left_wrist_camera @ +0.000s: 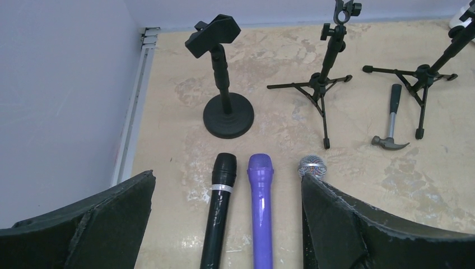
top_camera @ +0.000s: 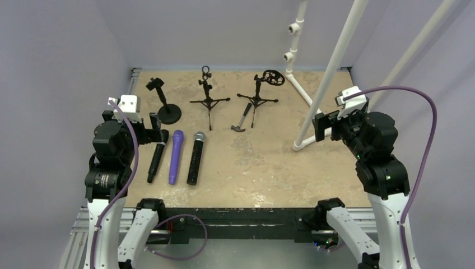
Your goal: Remove the microphone from the stand
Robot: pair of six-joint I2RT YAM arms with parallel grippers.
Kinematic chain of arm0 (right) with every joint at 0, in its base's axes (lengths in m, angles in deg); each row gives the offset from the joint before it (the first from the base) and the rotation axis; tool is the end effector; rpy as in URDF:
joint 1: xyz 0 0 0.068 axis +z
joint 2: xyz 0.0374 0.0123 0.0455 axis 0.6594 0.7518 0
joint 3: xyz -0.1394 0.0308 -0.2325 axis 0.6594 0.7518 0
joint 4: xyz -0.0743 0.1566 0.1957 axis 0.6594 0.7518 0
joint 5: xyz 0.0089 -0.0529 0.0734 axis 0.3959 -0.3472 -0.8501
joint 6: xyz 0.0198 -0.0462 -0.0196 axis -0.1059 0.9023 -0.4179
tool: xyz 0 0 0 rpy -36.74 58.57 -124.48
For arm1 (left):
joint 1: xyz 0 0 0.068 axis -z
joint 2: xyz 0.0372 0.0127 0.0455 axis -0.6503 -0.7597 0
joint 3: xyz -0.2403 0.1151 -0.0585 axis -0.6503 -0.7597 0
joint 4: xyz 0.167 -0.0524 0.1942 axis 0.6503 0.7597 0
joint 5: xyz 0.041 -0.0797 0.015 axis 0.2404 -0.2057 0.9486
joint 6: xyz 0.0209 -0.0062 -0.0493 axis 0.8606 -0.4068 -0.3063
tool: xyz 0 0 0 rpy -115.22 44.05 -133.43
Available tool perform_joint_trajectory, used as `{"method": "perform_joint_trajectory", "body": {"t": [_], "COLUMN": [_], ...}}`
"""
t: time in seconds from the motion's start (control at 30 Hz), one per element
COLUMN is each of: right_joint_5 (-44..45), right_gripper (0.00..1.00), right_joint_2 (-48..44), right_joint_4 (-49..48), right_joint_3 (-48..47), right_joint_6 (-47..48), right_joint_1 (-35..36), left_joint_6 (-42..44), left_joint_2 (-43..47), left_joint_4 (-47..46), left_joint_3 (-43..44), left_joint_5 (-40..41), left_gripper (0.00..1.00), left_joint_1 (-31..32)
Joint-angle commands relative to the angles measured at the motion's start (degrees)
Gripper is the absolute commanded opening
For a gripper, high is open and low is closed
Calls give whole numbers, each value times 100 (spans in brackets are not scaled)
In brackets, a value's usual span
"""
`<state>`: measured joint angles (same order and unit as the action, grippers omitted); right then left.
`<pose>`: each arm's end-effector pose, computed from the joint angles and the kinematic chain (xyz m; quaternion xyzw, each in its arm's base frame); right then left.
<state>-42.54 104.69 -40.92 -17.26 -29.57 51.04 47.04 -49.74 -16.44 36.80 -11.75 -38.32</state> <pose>0.1188 0.0236 0.4333 -0.1703 0.7731 0.0277 0.6104 0.1152 -0.0029 0.3971 -0.0048 0.7929 0.0028 0.6093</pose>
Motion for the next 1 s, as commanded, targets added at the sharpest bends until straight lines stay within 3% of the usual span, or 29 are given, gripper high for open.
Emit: {"method": "perform_joint_trajectory", "body": {"t": [0.0,0.97], "right_joint_5": [1012,1637], "right_gripper": [99,98], "right_joint_2": [-128,-330], "right_joint_4": [-358,-1604], "right_joint_3": [148,2210], "right_joint_6": [132,-385], "right_joint_1": [-149,-401], "left_joint_6": [61,167], "left_joint_2": [60,545], "left_joint_4": [-206,-1106], "left_joint_3": [-35,-885], "left_joint_5": [64,-691], "left_gripper": [100,100], "left_joint_1": [-64,-66]}}
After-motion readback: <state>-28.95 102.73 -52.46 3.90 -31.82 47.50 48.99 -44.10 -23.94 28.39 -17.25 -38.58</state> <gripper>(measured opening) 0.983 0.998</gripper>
